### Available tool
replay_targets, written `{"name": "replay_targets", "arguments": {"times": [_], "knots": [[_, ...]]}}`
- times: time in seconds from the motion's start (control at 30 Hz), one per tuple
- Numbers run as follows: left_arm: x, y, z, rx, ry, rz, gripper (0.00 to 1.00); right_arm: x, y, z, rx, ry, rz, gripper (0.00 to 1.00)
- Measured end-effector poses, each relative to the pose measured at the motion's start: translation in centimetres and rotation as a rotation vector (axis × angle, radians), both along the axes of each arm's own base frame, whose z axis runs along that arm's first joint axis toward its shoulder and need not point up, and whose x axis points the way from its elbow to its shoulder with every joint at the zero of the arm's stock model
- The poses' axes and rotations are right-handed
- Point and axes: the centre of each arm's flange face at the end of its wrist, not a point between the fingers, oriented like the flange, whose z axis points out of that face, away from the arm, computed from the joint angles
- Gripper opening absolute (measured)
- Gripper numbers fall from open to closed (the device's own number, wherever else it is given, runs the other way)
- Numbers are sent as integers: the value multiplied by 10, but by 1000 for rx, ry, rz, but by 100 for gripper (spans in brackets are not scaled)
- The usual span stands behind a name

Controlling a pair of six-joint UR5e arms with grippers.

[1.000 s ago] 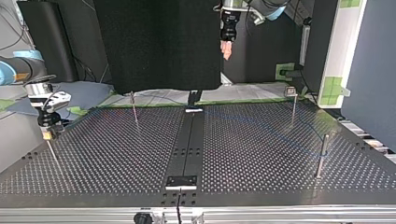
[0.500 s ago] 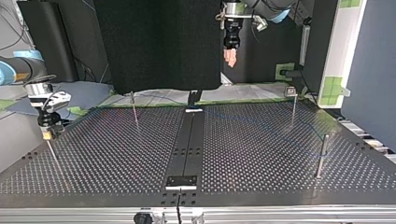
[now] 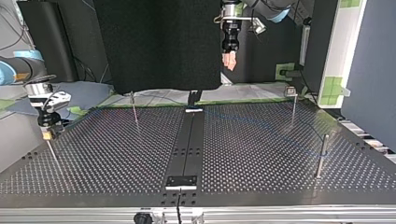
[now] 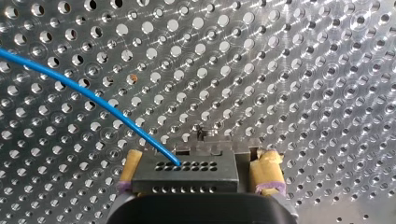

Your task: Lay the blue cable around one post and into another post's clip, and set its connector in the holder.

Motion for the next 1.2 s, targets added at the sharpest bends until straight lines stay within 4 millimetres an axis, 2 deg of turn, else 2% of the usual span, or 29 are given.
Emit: {"name": "replay_targets", "arguments": {"times": [1.2], "knots": [[2, -2, 3, -14, -26, 2, 100, 0, 0, 0, 0, 0, 0, 100]]}}
